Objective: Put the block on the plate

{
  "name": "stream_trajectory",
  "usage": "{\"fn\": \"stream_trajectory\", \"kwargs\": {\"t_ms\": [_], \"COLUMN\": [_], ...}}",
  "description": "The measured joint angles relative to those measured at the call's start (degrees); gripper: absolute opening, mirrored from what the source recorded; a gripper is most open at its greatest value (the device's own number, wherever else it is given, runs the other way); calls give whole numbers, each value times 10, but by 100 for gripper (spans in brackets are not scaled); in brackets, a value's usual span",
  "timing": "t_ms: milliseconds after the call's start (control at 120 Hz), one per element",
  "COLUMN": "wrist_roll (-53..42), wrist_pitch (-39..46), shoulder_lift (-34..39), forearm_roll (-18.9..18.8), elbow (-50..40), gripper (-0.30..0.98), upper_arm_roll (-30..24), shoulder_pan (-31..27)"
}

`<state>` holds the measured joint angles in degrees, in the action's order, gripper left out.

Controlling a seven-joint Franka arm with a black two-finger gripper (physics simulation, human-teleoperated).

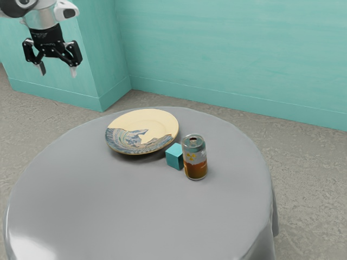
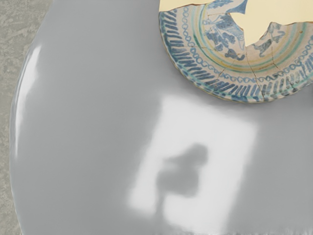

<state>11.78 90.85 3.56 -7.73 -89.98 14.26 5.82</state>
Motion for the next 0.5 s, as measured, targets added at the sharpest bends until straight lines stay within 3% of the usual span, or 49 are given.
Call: {"fn": "stream_trajectory", "kwargs": {"t_ms": [350,500], "wrist_roll": [-5,48], "wrist_pitch": [22,56], "shoulder_lift": [-43,-85], "forearm_roll": [-1,18], "elbow": [0,-16], "gripper": [69,69], "upper_arm_roll": [-5,-6], "shoulder_pan": [-17,-12]}}
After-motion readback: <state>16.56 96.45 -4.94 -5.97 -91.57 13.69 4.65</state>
